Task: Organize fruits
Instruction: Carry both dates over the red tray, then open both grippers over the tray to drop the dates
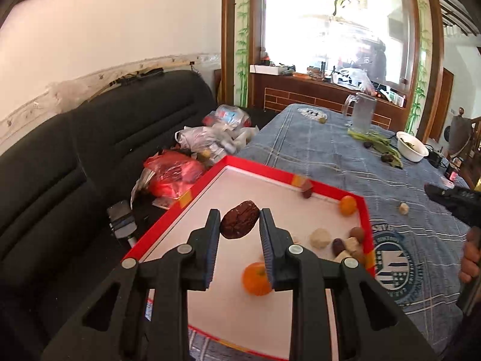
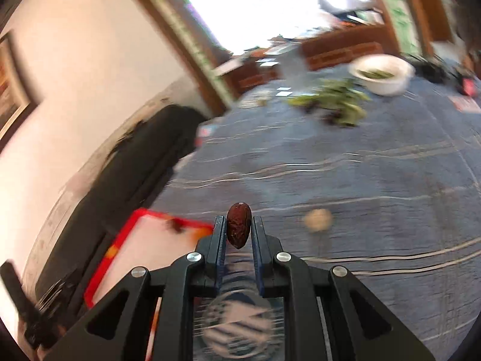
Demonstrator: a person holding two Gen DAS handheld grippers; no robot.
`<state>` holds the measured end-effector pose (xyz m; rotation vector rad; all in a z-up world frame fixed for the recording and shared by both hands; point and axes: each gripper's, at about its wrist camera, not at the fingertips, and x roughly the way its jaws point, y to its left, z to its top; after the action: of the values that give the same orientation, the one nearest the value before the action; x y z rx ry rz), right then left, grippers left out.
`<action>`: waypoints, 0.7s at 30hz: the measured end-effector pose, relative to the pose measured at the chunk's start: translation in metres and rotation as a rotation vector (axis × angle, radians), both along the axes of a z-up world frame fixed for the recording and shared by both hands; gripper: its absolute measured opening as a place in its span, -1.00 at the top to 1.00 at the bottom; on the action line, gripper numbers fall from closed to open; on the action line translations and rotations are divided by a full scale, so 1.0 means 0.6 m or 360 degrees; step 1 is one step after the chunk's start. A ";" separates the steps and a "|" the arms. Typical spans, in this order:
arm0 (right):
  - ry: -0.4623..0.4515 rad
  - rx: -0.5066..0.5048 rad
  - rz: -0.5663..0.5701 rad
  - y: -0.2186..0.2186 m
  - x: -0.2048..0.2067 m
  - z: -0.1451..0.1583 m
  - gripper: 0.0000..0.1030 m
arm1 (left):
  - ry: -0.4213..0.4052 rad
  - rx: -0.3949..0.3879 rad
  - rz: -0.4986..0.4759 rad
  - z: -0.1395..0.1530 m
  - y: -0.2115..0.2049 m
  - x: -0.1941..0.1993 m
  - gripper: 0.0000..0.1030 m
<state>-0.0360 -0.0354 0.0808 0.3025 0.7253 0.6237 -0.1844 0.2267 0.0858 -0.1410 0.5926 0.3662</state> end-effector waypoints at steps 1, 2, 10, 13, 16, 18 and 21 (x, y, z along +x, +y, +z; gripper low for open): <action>-0.0009 -0.0007 0.0068 0.024 -0.010 0.005 0.73 | 0.0001 -0.0006 -0.0001 -0.003 0.005 -0.002 0.45; -0.0014 -0.0011 0.0121 0.043 -0.018 0.008 0.73 | 0.0003 -0.0015 -0.0006 -0.006 0.009 -0.003 0.45; 0.0030 -0.0120 0.0425 0.161 -0.073 -0.033 0.72 | 0.0041 -0.0053 -0.0053 -0.030 0.009 -0.005 0.45; 0.0020 -0.0182 0.0480 0.186 -0.094 -0.050 0.72 | 0.0073 -0.0061 -0.0081 -0.041 0.004 -0.007 0.45; 0.0057 -0.0209 0.0552 0.206 -0.112 -0.069 0.72 | 0.0095 -0.0030 -0.0090 -0.050 0.001 -0.007 0.45; 0.0049 -0.0234 0.0565 0.213 -0.124 -0.075 0.72 | 0.0104 -0.0015 -0.0084 -0.054 0.000 -0.007 0.45; 0.0061 -0.0268 0.0560 0.219 -0.132 -0.086 0.72 | 0.0110 0.0033 -0.0064 -0.057 0.001 -0.007 0.45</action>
<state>-0.1151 0.0958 0.0290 0.0294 0.8706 0.8848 -0.1884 0.2275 0.0516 -0.0964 0.6590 0.3394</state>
